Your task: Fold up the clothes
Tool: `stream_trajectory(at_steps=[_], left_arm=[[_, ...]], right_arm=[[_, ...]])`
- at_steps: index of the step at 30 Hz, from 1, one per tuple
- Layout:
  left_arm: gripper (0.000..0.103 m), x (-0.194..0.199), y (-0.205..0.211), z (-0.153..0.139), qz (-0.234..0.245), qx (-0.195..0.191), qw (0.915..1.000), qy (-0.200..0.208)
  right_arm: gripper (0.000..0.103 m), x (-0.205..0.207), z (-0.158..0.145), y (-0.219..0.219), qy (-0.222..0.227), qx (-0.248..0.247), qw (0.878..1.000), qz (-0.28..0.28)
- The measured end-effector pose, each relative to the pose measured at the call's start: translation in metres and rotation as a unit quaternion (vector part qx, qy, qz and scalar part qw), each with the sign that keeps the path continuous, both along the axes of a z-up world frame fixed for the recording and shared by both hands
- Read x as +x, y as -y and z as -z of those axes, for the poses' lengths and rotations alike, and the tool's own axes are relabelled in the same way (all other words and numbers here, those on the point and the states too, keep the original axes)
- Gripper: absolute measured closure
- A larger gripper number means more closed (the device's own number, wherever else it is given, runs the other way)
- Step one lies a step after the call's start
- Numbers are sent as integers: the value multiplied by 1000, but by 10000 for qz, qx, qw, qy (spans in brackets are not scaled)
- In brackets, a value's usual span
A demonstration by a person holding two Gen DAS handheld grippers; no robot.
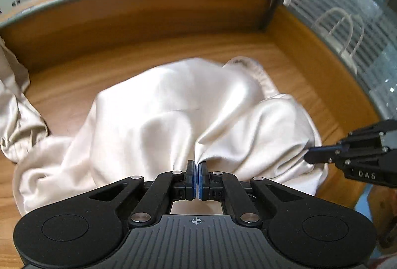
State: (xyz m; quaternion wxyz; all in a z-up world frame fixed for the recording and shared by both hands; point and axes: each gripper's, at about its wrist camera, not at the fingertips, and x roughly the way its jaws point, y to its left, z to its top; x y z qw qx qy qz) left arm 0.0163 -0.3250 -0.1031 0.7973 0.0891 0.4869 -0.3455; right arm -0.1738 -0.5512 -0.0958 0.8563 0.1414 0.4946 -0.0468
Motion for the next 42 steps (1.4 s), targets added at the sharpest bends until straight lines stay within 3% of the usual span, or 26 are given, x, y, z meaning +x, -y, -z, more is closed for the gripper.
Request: stream_trajectory(at_steps=[2, 7, 13, 19, 23, 27, 38, 40, 42], left_arm=[[97, -1, 0, 6, 10, 21, 10000, 31], [87, -5, -5, -5, 89, -12, 9996, 267], [86, -16, -6, -25, 371, -254, 9980, 445], [81, -30, 4, -15, 844, -51, 9956, 396], [70, -35, 11, 3, 966, 230, 9949, 202], [57, -45, 10, 17, 1083, 385, 9933, 87], [58, -54, -4, 52, 815, 747, 9936, -210], [59, -52, -7, 55, 748, 729, 9942, -243], [66, -51, -10, 55, 700, 711, 9947, -252]], right_arm=[[100, 3, 6, -2, -65, -38, 10000, -16], [76, 5, -5, -3, -83, -172, 9996, -195], [70, 12, -34, -19, 242, 11, 9967, -780], [70, 37, -24, -43, 219, 72, 9905, -1354], [67, 55, -10, -53, 91, -222, 9864, -1624], [52, 73, 4, -53, -92, -169, 9850, -1713], [52, 98, 47, -63, -541, -546, 9740, -2133], [47, 99, 52, -68, -606, -602, 9708, -2240], [47, 100, 59, -72, -654, -685, 9675, -2343]])
